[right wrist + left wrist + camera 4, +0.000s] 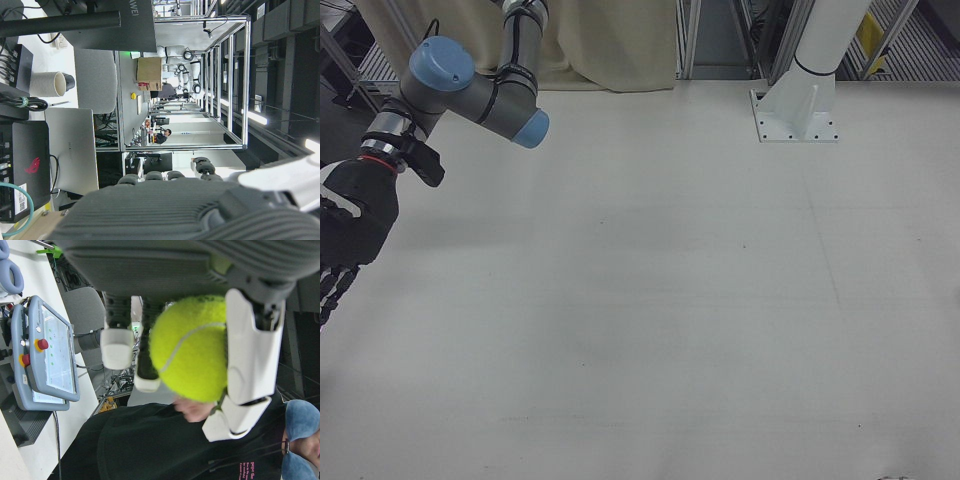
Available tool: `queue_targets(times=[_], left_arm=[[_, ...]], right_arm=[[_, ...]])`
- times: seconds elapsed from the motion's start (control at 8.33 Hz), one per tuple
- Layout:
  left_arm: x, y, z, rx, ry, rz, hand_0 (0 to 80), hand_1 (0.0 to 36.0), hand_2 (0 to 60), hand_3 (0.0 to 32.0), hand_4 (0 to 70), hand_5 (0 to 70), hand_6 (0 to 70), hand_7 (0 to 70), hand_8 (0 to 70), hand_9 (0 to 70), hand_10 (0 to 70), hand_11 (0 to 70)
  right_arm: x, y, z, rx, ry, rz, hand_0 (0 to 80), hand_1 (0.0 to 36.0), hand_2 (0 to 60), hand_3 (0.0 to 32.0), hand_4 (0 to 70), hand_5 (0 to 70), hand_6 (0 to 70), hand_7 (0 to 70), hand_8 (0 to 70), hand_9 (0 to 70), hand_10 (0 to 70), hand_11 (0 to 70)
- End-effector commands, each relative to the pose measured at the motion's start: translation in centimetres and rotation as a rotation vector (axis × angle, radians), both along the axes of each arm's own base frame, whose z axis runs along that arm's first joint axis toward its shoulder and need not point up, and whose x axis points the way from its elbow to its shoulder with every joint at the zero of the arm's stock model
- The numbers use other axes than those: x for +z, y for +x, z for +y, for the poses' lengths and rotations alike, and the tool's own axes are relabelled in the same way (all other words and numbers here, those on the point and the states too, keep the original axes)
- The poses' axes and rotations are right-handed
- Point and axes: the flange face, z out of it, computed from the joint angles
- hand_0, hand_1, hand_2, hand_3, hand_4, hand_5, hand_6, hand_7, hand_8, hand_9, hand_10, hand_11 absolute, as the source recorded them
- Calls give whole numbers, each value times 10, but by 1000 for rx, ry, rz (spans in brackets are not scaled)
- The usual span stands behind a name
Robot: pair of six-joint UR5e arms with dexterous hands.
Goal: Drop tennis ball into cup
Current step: 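Move the left hand holding the tennis ball into view over the table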
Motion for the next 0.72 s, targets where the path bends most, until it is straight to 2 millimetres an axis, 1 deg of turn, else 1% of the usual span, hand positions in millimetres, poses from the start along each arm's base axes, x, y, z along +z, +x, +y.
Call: queue_targets(times=[0.0, 0.12, 0.24, 0.36, 0.48, 0.6], left_arm=[[-17, 7, 1, 13, 34, 4, 600, 360, 600, 0, 700, 274, 432, 700, 700, 700, 700, 700], [-41, 34, 6, 65, 73, 12, 609, 360, 600, 0, 700, 273, 426, 700, 700, 700, 700, 700], [-60, 70, 12, 136, 102, 20, 616, 360, 600, 0, 700, 271, 424, 700, 700, 700, 700, 700], [-74, 113, 22, 219, 114, 33, 624, 360, 600, 0, 700, 269, 420, 700, 700, 700, 700, 700], [-85, 142, 26, 270, 122, 40, 634, 360, 600, 0, 695, 269, 417, 700, 700, 700, 700, 700], [-100, 166, 23, 309, 130, 46, 643, 360, 600, 0, 683, 267, 413, 700, 700, 700, 700, 700]], right_arm=[[0, 0, 0, 0, 0, 0, 0, 0, 0, 0, 0, 0, 0, 0, 0, 0, 0, 0], [-1, 0, 0, 0, 2, 0, 0, 0, 0, 0, 0, 0, 0, 0, 0, 0, 0, 0], [0, 0, 0, 0, 0, 0, 0, 0, 0, 0, 0, 0, 0, 0, 0, 0, 0, 0], [0, 0, 0, 0, 0, 0, 0, 0, 0, 0, 0, 0, 0, 0, 0, 0, 0, 0], [0, 0, 0, 0, 0, 0, 0, 0, 0, 0, 0, 0, 0, 0, 0, 0, 0, 0], [0, 0, 0, 0, 0, 0, 0, 0, 0, 0, 0, 0, 0, 0, 0, 0, 0, 0]])
